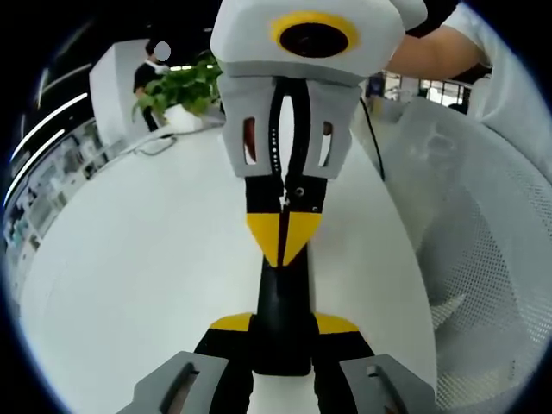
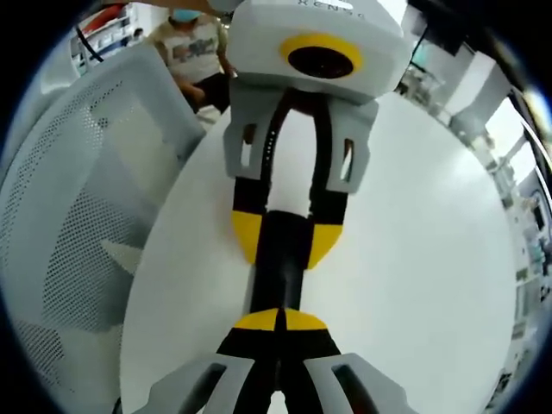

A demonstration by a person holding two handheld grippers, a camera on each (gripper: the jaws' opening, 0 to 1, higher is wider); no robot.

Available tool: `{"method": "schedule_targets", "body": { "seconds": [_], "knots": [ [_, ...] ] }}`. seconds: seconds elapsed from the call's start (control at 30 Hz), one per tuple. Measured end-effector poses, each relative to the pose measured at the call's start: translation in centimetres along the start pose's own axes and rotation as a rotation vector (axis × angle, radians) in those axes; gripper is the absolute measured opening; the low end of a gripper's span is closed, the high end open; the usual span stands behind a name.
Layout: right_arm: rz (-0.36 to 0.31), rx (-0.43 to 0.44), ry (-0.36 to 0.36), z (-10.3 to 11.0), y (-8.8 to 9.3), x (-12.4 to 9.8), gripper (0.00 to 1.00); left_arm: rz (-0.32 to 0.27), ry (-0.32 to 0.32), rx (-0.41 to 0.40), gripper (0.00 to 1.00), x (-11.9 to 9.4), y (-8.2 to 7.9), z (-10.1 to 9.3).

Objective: Press the specified remote control buttons in sequence, fully releasing each button before pressing the next.

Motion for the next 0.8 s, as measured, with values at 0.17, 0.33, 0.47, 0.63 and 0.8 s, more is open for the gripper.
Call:
{"method": "schedule_targets", "body": {
  "seconds": [0.17, 0.33, 0.47, 0.63, 0.8],
  "knots": [
    [-0.019, 0.000, -0.004, 0.0, 0.1, -0.1, 0.00, 0.001, -0.001, 0.002, 0.24, 0.0, 0.0, 0.0],
    [-0.053, 0.020, 0.001, 0.1, 0.3, -0.5, 0.00, 0.005, -0.002, 0.007, 0.24, 0.0, -0.1, 0.0],
    [-0.060, 0.019, 0.021, 0.0, 0.2, -1.3, 0.00, 0.004, -0.003, 0.009, 0.24, 0.0, -0.1, -0.1],
    [-0.085, 0.017, 0.040, 0.0, -0.2, -2.1, 0.00, 0.006, 0.000, 0.007, 0.24, 0.0, -0.1, 0.0],
    [-0.093, 0.001, 0.053, 0.1, -0.7, -2.7, 0.00, 0.006, -0.002, 0.006, 0.24, 0.0, -0.1, 0.0]
  ]
}}
Point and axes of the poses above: the point that each gripper's makers call its tool centre point, and the gripper's own axes: x roughly forward along the fingers, z roughly to its left, y roughly out of its underside, the point moved 7 cm from there along -x, roughly backward along the fingers, and after that the axes turned 11 degrees about x, right-handed, at the moved point
